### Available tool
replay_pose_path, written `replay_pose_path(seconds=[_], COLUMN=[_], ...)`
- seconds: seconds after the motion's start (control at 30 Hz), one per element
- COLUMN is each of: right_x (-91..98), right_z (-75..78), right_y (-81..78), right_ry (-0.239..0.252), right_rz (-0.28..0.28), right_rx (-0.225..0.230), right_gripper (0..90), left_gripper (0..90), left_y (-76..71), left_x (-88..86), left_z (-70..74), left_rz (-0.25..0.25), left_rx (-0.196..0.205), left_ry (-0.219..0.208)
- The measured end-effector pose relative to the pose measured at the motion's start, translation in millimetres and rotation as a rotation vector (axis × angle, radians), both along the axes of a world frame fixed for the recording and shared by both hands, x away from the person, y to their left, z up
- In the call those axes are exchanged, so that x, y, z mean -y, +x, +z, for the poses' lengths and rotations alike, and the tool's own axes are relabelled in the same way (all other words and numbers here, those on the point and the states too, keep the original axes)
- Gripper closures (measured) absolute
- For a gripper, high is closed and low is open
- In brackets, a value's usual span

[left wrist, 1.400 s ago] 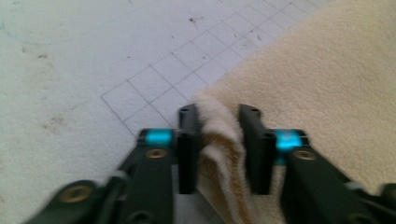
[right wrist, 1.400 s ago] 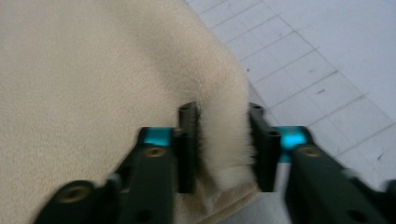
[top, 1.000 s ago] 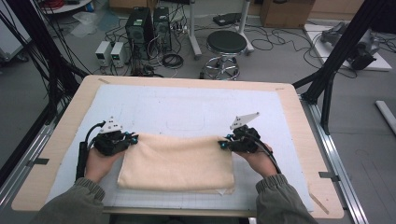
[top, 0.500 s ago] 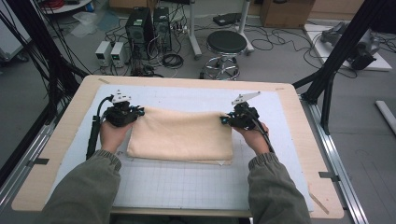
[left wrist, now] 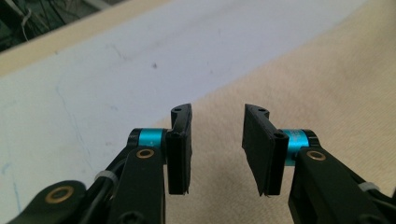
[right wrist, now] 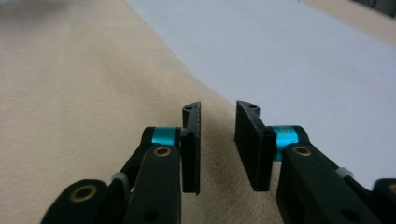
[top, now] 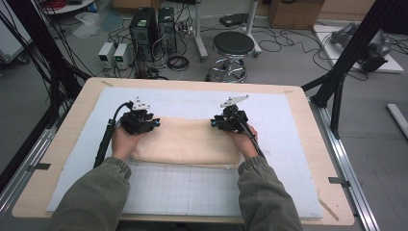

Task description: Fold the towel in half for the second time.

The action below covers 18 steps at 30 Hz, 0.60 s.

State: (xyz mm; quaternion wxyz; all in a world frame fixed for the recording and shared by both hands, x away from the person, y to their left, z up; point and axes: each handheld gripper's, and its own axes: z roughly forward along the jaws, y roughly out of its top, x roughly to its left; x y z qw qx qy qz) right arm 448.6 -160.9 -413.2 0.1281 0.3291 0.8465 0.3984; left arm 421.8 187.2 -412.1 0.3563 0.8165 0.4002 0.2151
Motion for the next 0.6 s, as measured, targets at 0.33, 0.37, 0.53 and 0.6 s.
replay_pose_path(seconds=[0.33,0.37,0.53,0.6], right_x=[6.3,8.3,28.5,38.7], right_z=[-11.7,-8.8,1.0,-0.1], right_y=[0.9,-1.3,-17.4,-21.3], right_ry=[-0.02,-0.011,-0.037,-0.041], right_rz=[-0.013,-0.012,-0.027,-0.059], right_rx=[-0.017,-0.012,0.032,0.035], right_gripper=[71.1,70.1,65.1,64.6], left_gripper=[60.5,60.0,58.6,58.1], left_y=[-3.6,-5.1,-21.4,-26.6], left_x=[-8.7,-9.8,-16.8,-19.7], left_z=[-19.2,-17.6,-10.1,-10.8], left_rz=[0.035,0.034,0.006,-0.002], left_rx=[0.014,0.013,0.04,0.04], left_ry=[-0.04,-0.04,-0.074,-0.068])
